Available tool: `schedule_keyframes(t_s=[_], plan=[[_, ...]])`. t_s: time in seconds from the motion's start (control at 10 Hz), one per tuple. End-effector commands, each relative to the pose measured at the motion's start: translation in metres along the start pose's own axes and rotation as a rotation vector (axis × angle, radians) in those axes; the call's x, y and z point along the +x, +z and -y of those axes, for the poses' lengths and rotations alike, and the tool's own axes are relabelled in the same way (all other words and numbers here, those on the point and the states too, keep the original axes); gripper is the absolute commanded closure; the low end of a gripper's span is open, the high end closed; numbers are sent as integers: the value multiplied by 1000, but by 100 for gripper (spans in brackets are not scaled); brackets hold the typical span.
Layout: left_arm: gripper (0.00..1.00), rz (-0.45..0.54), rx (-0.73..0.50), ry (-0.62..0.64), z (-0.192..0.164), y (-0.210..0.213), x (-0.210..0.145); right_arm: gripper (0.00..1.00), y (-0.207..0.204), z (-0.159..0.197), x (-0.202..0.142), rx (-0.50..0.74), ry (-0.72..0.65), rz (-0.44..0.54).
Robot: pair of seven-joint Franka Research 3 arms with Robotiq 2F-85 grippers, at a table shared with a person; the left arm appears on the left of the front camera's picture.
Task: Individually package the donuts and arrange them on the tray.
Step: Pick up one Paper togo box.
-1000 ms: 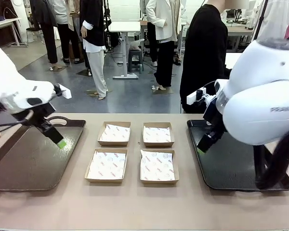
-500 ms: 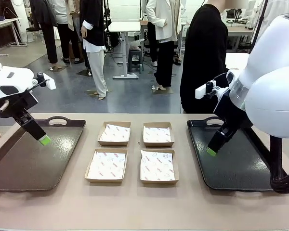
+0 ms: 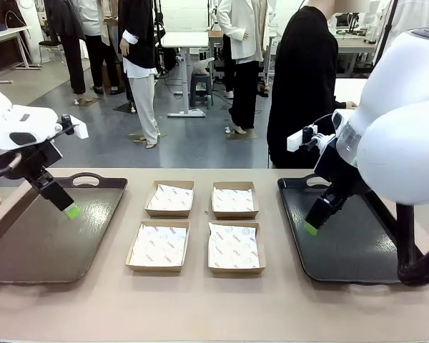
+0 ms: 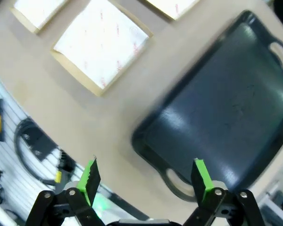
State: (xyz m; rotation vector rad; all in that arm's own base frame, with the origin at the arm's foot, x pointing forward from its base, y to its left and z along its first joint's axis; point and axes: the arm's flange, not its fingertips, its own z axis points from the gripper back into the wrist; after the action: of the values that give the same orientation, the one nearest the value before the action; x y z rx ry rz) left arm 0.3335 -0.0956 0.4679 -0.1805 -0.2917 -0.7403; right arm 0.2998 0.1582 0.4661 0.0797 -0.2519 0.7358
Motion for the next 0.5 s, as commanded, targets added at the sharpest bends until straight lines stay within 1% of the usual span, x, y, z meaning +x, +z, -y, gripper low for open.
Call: schedule_keyframes(t_s=[0.0, 0.1, 0.2, 0.3, 0.4], plan=[[0, 157, -346, 200, -24, 14, 2, 0, 14, 47, -22, 429, -256, 230], [0, 215, -521, 307, -38, 17, -7, 0, 17, 65, -42, 573, -351, 330], [0, 279, -685, 384, -54, 16, -16, 0, 15, 83, -60, 686, -420, 411], [0, 338, -804, 450, -69, 14, -27, 0, 10, 99, -79, 809, -464, 475], [0, 386, -909, 529, -85, 12, -44, 0, 2, 116, -100, 932, -509, 515]])
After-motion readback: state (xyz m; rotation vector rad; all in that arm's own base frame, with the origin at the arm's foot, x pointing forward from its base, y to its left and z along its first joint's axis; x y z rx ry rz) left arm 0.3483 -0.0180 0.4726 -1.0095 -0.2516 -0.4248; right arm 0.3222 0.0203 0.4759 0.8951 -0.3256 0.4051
